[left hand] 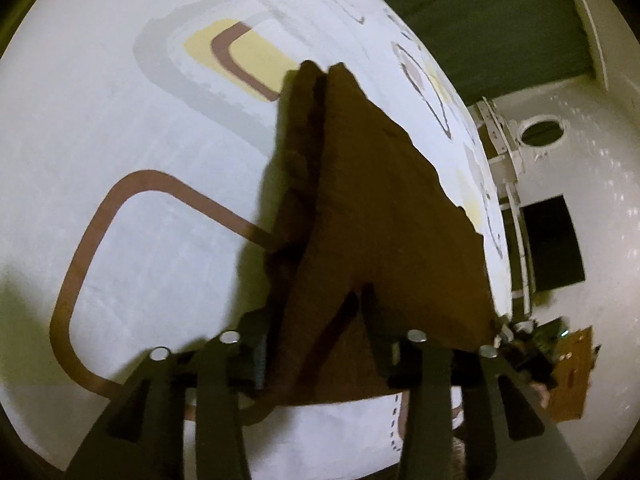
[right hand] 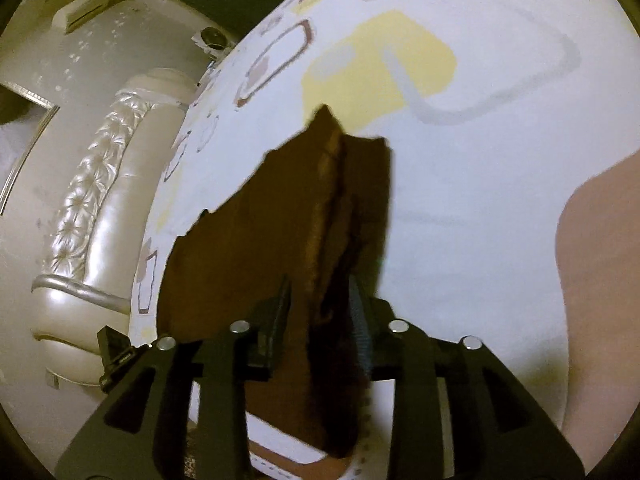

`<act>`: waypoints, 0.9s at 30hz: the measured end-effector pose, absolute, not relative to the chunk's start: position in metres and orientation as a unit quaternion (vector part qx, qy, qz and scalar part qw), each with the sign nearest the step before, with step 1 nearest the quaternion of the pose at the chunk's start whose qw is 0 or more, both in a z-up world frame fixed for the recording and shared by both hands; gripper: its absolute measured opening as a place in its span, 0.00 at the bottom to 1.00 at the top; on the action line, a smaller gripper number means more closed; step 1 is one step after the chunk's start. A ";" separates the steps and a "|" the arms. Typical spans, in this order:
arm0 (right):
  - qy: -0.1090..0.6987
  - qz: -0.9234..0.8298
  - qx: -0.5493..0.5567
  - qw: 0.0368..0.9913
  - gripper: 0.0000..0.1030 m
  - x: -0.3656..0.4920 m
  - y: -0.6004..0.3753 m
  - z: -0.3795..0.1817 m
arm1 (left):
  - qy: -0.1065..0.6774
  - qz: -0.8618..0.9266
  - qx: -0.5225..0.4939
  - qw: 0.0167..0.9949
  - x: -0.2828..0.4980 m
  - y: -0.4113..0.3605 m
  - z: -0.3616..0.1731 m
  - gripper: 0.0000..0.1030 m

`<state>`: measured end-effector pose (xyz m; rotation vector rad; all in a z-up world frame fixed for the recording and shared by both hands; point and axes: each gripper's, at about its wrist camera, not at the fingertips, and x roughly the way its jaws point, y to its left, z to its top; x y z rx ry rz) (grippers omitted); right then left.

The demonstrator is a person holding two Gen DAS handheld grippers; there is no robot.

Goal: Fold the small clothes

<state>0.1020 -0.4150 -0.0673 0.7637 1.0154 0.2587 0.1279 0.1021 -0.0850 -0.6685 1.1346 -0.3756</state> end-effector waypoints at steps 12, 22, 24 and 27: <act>0.476 0.171 0.302 0.808 0.46 0.132 -0.319 -0.021 | 0.492 -0.189 -0.239 0.816 0.121 0.076 -0.080 0.69; 0.519 0.198 0.214 0.803 0.52 0.170 -0.210 -0.011 | 0.475 -0.216 -0.295 0.800 0.121 0.093 -0.089 0.69; 0.524 0.202 0.200 0.803 0.53 0.176 -0.190 -0.010 | 0.472 -0.219 -0.297 0.801 0.121 0.093 -0.089 0.69; 0.534 0.212 0.172 0.800 0.54 0.187 -0.155 -0.010 | 0.468 -0.221 -0.297 0.802 0.121 0.092 -0.090 0.69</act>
